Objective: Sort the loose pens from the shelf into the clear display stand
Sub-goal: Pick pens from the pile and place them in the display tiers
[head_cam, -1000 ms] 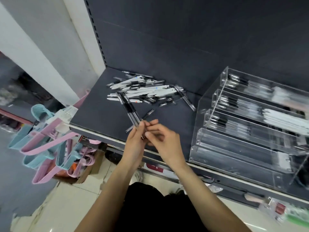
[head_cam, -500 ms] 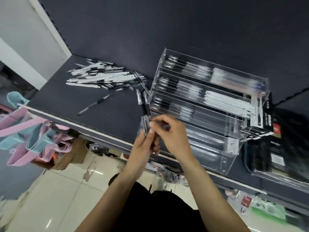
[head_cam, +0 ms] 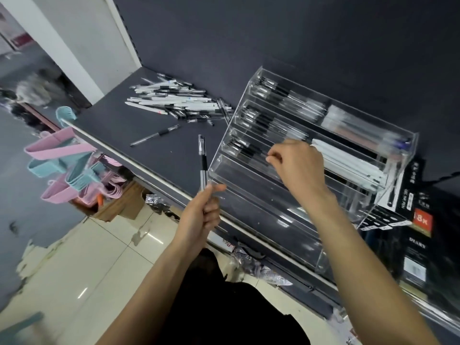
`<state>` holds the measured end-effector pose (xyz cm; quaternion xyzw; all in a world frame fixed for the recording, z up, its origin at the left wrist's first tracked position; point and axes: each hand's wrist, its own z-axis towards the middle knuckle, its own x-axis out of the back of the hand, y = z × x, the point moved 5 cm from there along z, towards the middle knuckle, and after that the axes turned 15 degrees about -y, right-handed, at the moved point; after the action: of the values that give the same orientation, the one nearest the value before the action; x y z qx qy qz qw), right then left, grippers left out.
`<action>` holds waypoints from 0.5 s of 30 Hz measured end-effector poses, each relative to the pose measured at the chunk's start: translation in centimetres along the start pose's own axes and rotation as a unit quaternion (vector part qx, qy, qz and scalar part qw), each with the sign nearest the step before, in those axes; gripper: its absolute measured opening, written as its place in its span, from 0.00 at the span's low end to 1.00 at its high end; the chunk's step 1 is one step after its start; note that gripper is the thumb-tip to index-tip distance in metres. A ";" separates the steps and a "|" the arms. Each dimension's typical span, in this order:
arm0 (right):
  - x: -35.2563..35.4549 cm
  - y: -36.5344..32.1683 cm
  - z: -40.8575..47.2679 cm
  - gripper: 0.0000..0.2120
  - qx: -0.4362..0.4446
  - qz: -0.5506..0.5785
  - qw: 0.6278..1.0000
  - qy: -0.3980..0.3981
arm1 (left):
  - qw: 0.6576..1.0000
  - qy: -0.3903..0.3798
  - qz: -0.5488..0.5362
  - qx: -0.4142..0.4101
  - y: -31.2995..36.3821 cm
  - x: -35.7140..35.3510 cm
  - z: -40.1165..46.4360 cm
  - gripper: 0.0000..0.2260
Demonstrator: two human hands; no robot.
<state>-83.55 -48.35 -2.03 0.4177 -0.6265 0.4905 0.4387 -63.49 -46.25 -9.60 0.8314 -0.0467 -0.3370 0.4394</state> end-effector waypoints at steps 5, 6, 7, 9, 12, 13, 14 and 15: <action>-1.1 -1.1 2.1 0.08 0.022 -0.073 0.997 -0.019 | 0.999 -0.012 -0.030 -0.007 0.5 -0.2 0.4 0.18; -1.3 -1.3 2.3 0.08 0.021 -0.085 0.996 -0.018 | 0.999 -0.011 -0.029 -0.006 0.6 -0.2 0.4 0.18; -1.4 -1.4 2.4 0.08 0.019 -0.095 0.995 -0.018 | 1.000 -0.009 -0.029 -0.004 0.6 0.0 0.5 0.18; -1.7 -1.6 2.6 0.08 0.014 -0.108 0.994 -0.017 | 1.000 -0.006 -0.028 -0.001 0.7 0.1 0.6 0.19; -1.8 -1.4 2.7 0.08 0.007 -0.101 0.995 -0.020 | 1.000 -0.007 -0.020 0.001 1.0 0.3 0.8 0.20; -1.7 -1.4 2.6 0.09 0.006 -0.089 0.996 -0.020 | 1.000 -0.011 -0.017 0.002 1.1 0.2 0.8 0.20; -1.4 -1.4 2.4 0.09 0.009 -0.068 0.998 -0.013 | 1.000 -0.015 -0.012 0.000 1.2 0.2 0.9 0.20; -1.1 -1.7 2.0 0.09 0.018 -0.034 0.999 -0.001 | 1.000 -0.020 -0.005 -0.001 1.3 0.1 1.0 0.20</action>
<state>-81.97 -50.54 -2.94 0.4465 -0.6037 0.4861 0.4471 -63.76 -47.75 -9.05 0.8242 -0.0507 -0.3554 0.4379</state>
